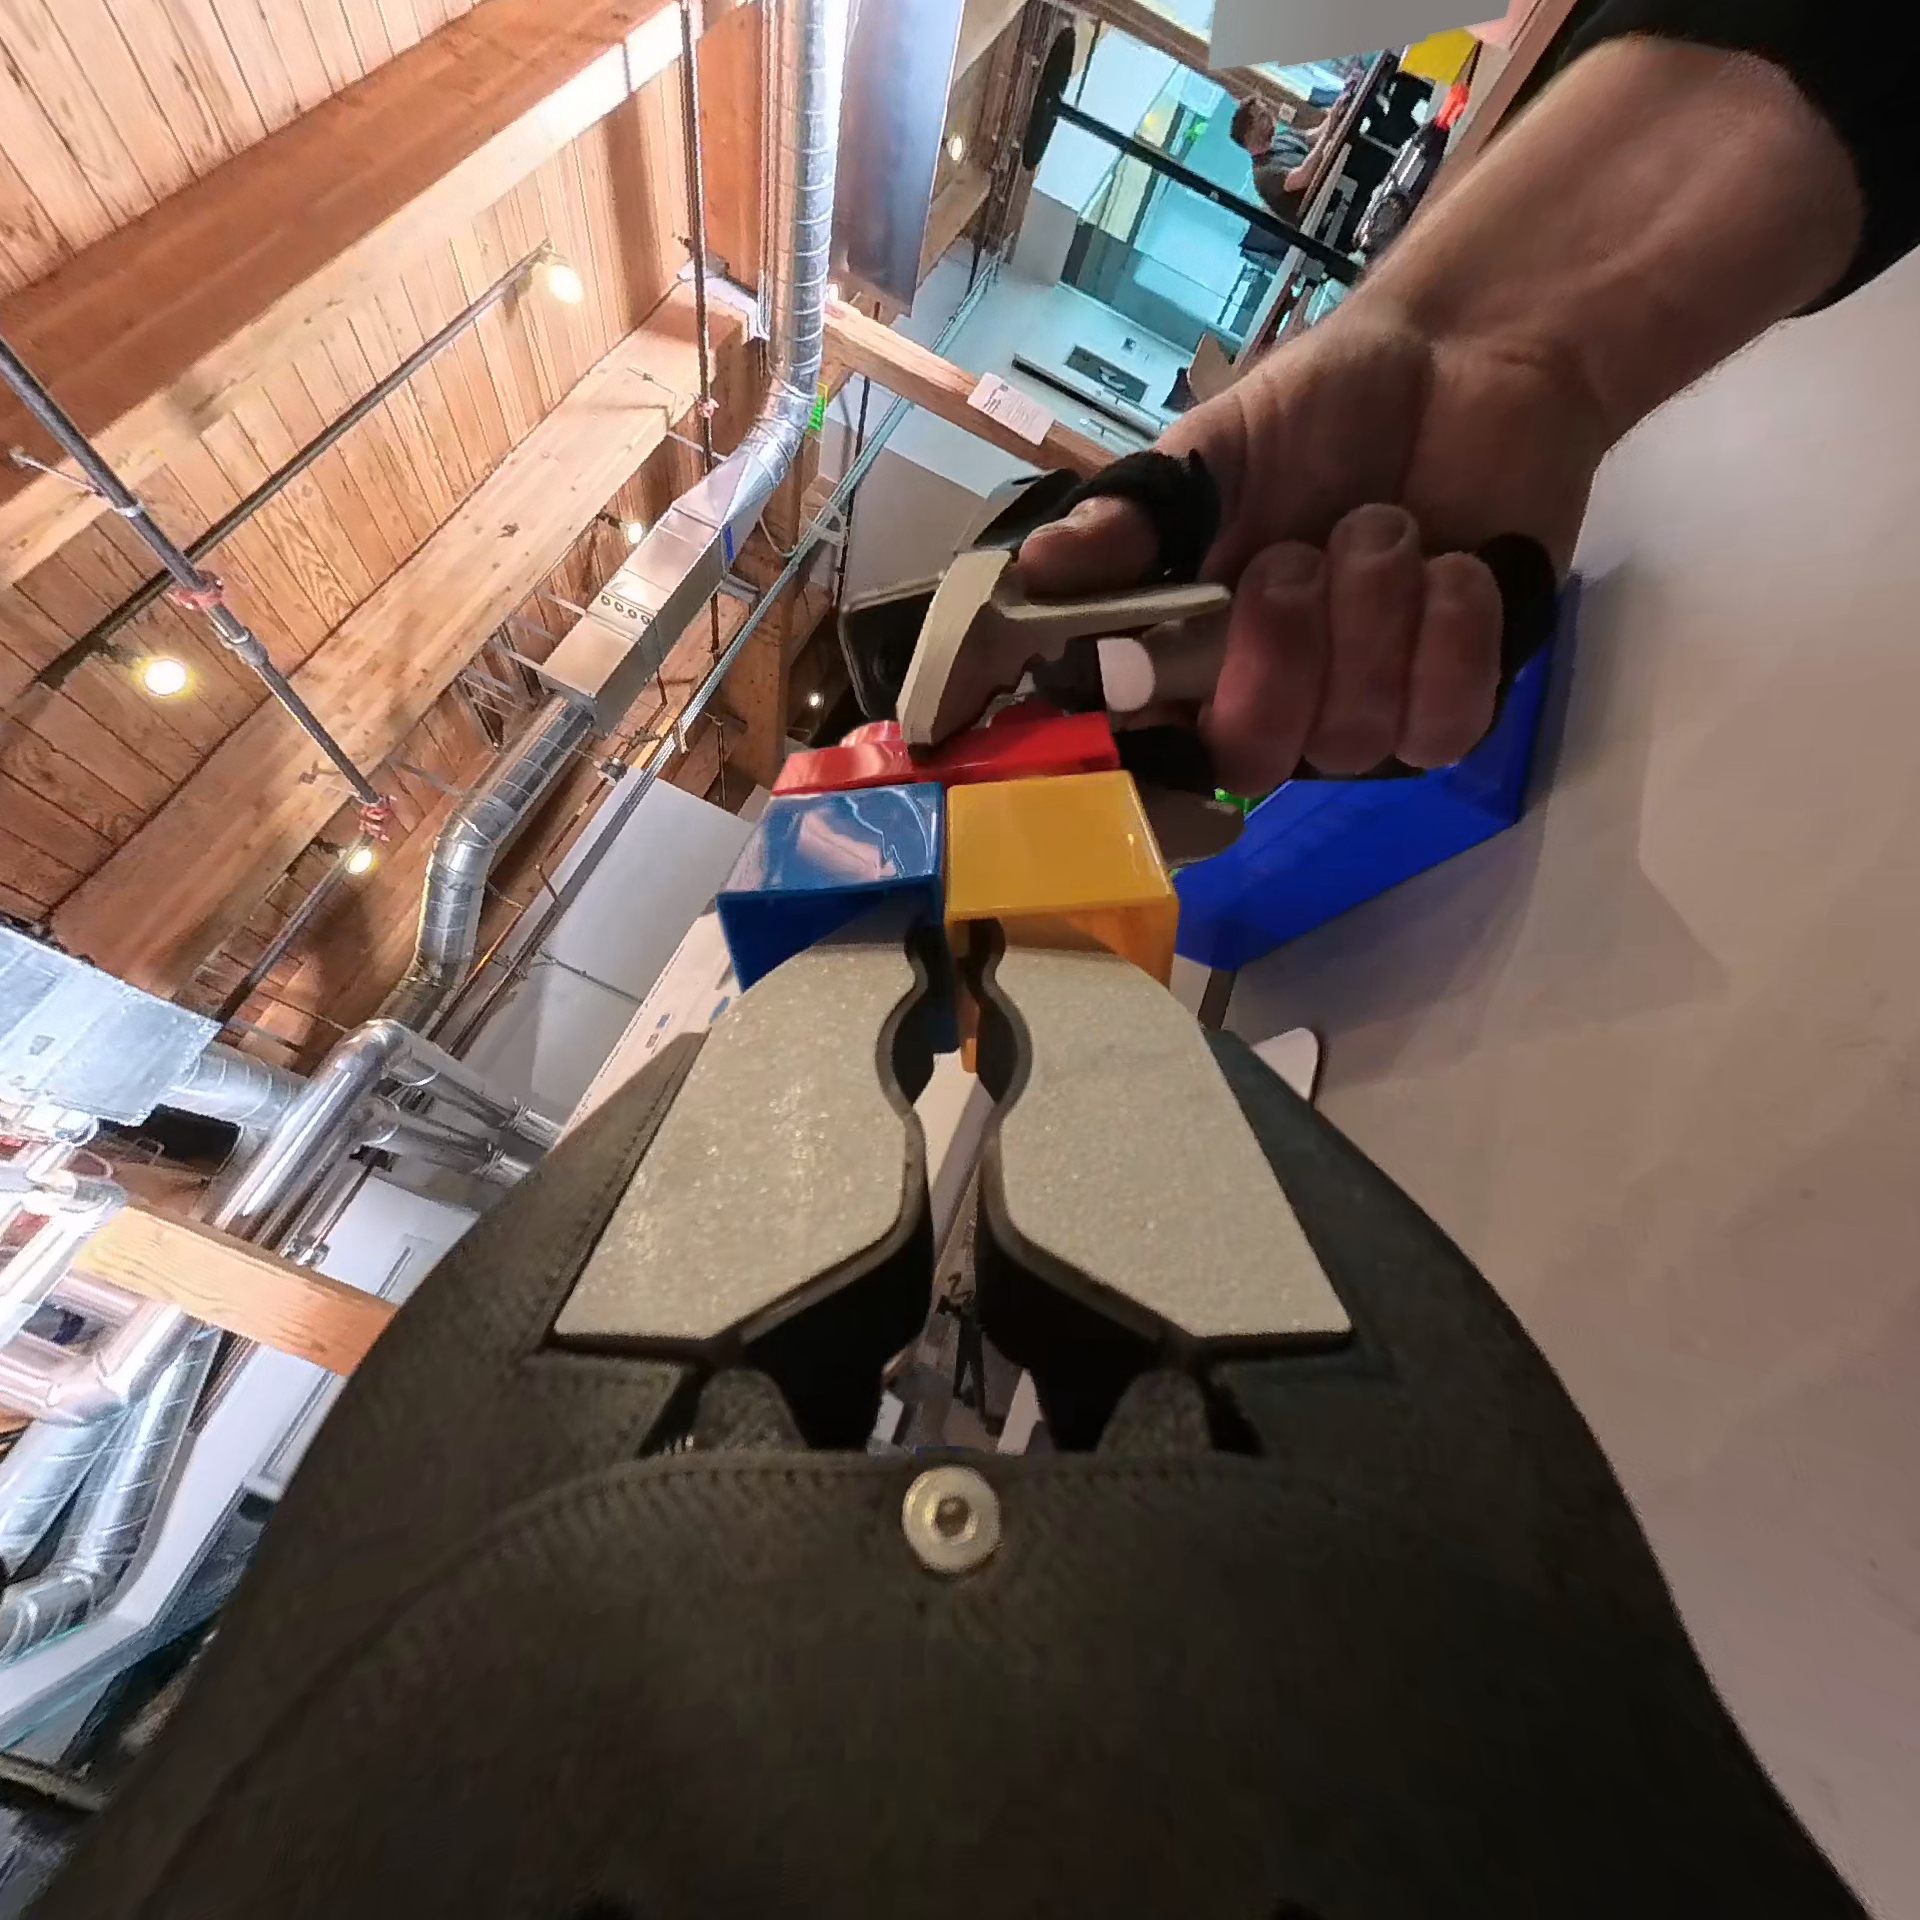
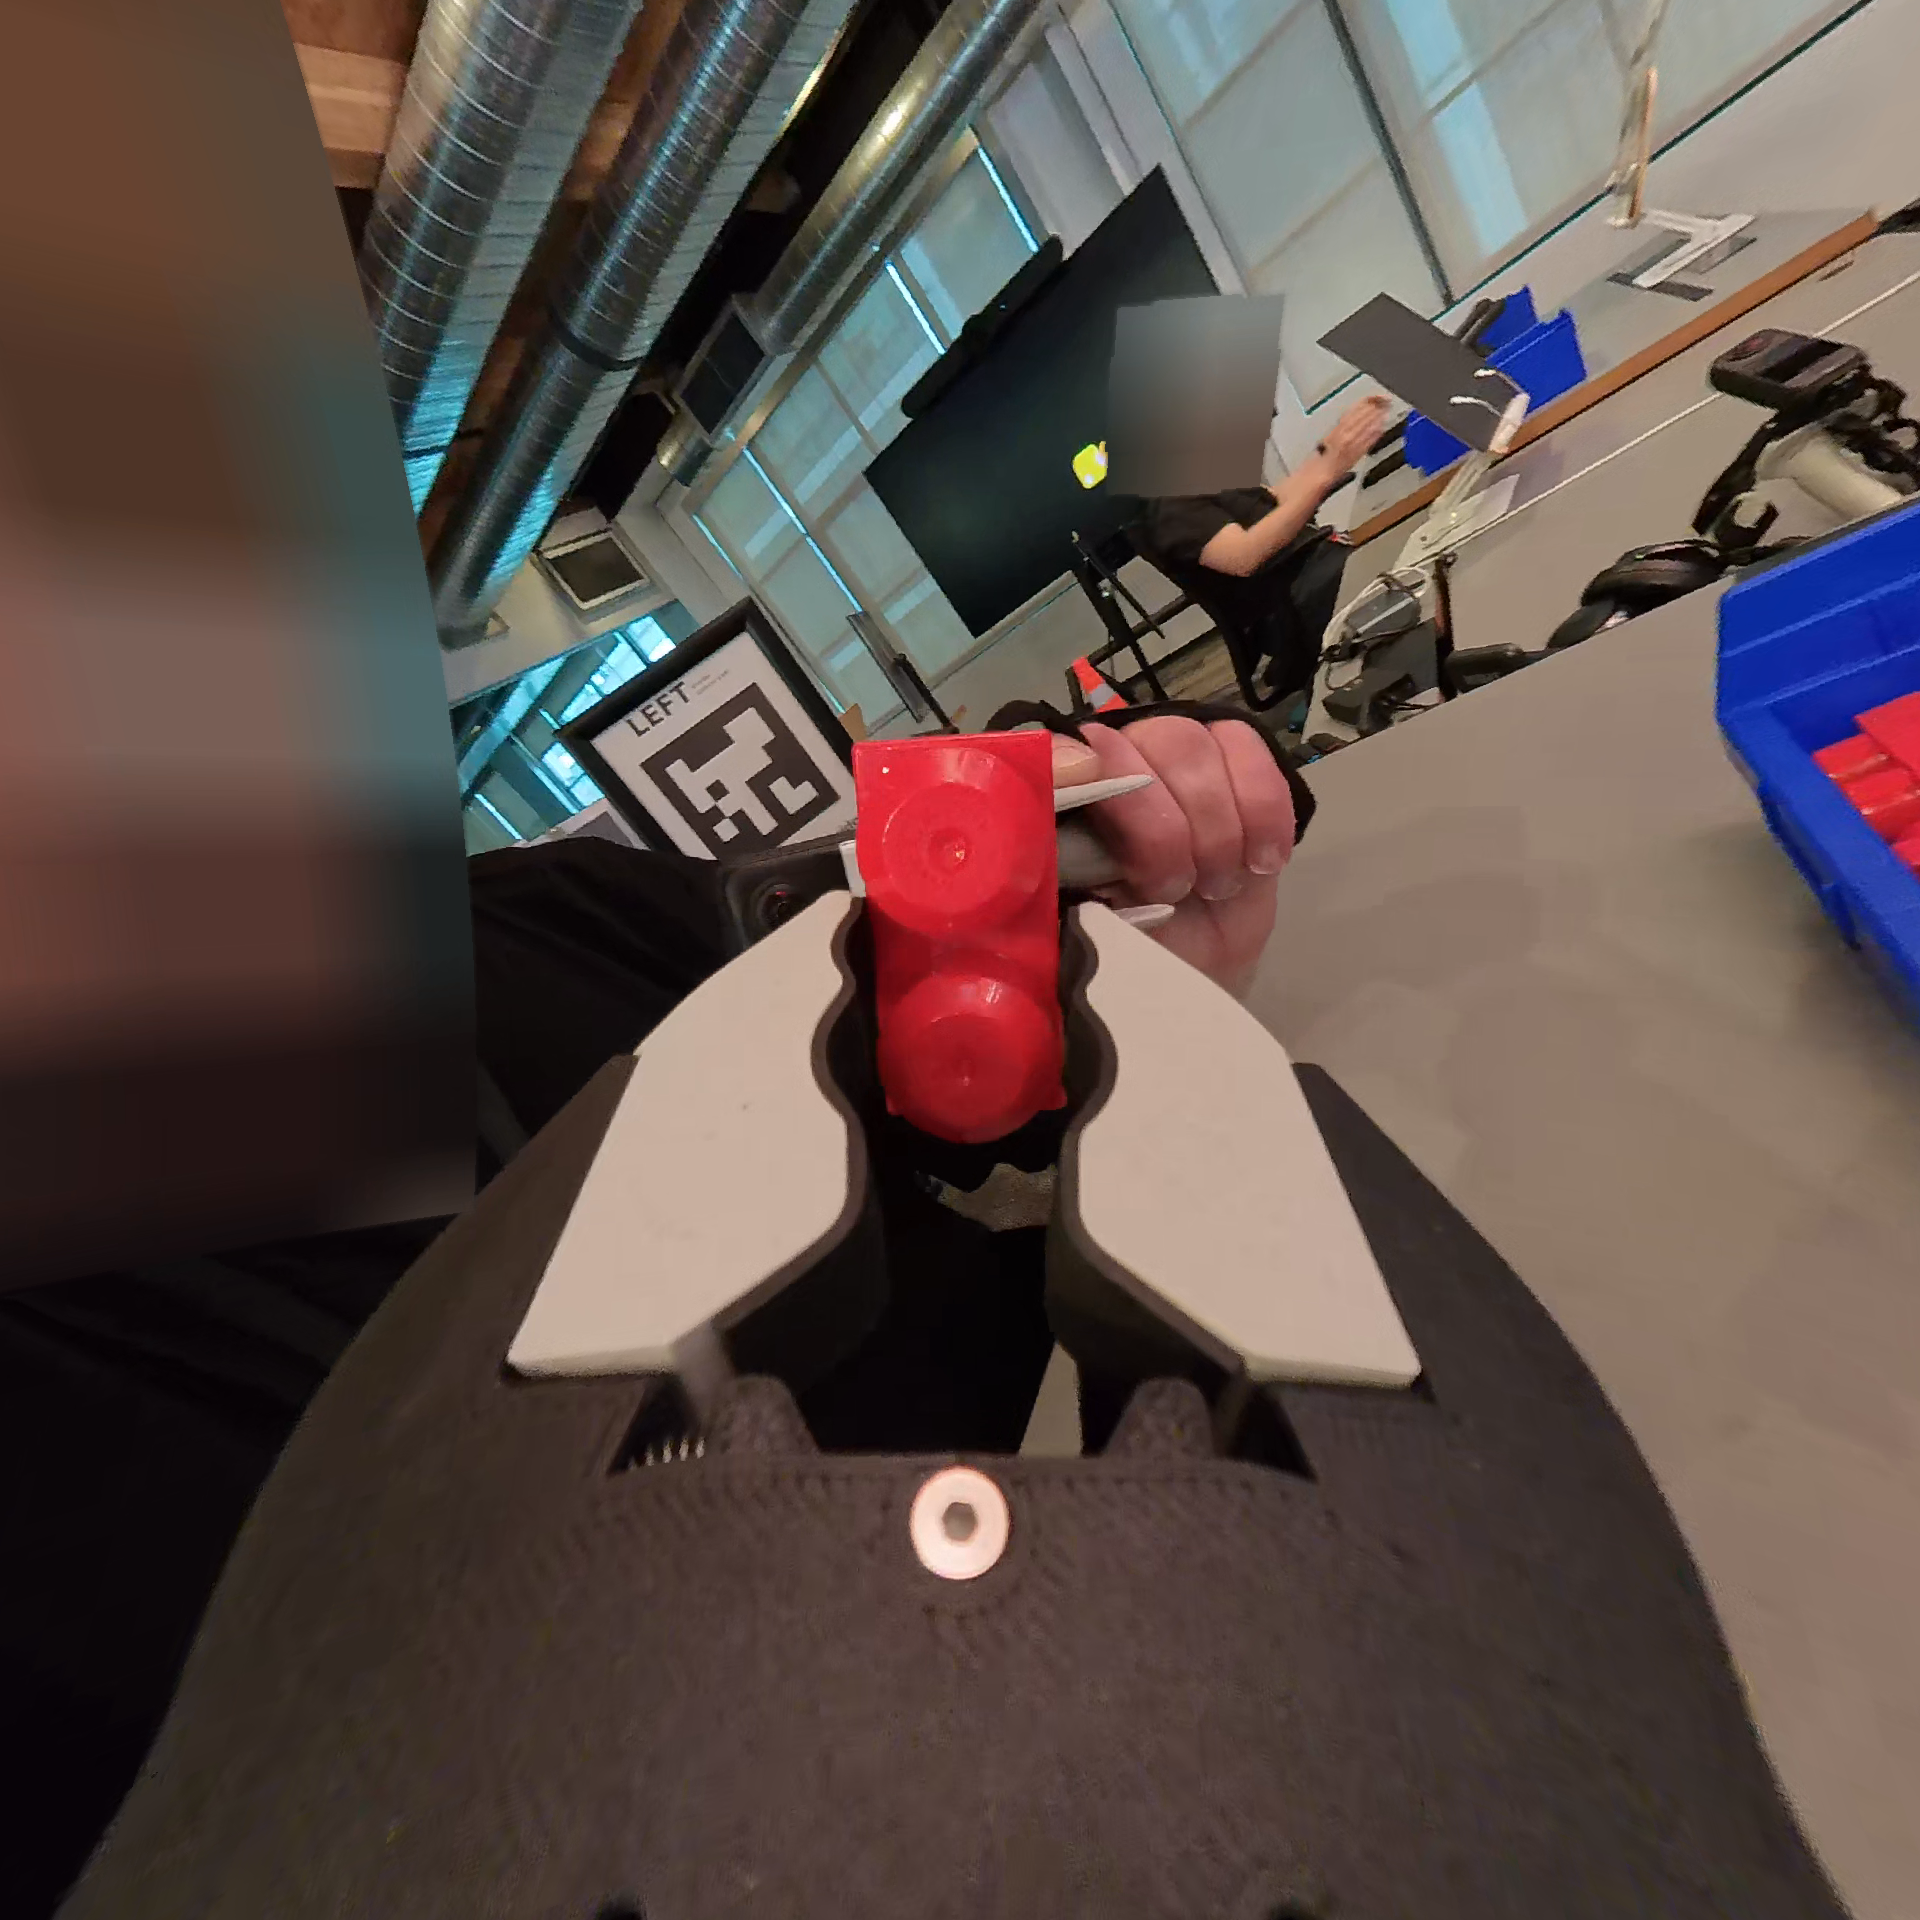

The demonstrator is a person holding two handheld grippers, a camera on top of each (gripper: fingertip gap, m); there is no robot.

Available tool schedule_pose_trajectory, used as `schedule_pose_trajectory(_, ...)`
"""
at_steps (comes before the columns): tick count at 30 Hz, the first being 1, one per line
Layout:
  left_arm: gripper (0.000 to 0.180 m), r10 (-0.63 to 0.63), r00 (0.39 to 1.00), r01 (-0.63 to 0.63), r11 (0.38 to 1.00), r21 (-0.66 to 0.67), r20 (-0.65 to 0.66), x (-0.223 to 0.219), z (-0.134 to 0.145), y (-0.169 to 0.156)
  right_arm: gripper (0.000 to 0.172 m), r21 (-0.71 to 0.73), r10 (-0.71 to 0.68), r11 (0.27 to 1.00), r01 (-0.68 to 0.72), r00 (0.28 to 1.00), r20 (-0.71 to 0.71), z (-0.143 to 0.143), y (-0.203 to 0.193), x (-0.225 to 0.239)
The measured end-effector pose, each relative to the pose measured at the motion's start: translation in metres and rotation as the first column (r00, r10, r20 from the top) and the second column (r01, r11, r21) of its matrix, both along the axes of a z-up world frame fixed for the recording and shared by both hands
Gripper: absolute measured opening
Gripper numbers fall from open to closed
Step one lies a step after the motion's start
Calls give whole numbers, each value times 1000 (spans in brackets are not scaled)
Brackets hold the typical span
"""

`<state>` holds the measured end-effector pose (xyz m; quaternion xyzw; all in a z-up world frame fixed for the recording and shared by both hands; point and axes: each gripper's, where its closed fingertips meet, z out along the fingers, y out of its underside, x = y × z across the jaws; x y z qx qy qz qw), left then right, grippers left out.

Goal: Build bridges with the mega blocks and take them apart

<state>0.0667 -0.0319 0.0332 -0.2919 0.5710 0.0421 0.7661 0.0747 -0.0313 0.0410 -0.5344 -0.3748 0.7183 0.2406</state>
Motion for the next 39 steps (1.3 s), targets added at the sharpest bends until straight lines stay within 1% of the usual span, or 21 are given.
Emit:
schedule_pose_trajectory(6,2,-32,999,32,999,-2,-8,2,0,-5,35,5,39,999,-39,999,-8,0,-7,1)
schedule_pose_trajectory(12,2,-69,997,68,997,-26,-37,6,-2,-8,35,15,67,998,-67,997,25,-3,-12,3)
schedule_pose_trajectory(27,2,-182,979,168,977,-134,-96,13,-7,-14,35,66,129,988,-141,978,161,-12,-22,10)
schedule_pose_trajectory(30,2,-206,977,192,965,-180,-62,11,-6,-12,35,74,104,990,-118,980,172,-10,-21,7)
schedule_pose_trajectory(31,2,-204,978,192,964,-183,-49,9,-5,-10,35,95,81,991,-98,981,174,-9,-19,5)
schedule_pose_trajectory(32,2,-211,977,199,956,-216,-38,10,-5,-10,37,123,58,989,-81,983,173,-9,-17,4)
schedule_pose_trajectory(33,2,-226,974,214,946,-242,-20,11,-4,-10,38,133,45,989,-65,987,154,-6,-15,3)
schedule_pose_trajectory(35,2,-230,973,223,945,-238,-5,13,-5,-10,38,102,26,994,-34,996,84,2,-10,5)
schedule_pose_trajectory(39,2,-245,970,239,937,-256,9,14,-6,-10,37,92,5,996,-10,999,52,3,-8,4)
